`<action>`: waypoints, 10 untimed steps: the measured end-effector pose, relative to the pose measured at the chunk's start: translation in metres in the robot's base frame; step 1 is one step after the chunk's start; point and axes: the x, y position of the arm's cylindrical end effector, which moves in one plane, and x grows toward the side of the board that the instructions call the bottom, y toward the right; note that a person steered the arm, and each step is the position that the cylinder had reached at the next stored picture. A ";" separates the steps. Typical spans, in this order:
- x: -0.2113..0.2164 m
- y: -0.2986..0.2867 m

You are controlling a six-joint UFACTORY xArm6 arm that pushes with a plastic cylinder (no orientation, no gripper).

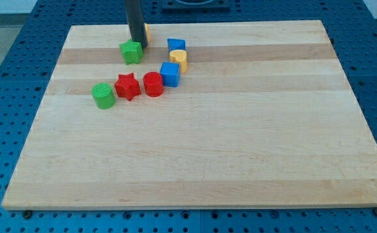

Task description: Separate the green star and the yellow hexagon

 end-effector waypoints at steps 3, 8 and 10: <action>0.000 0.032; 0.054 0.033; 0.054 0.057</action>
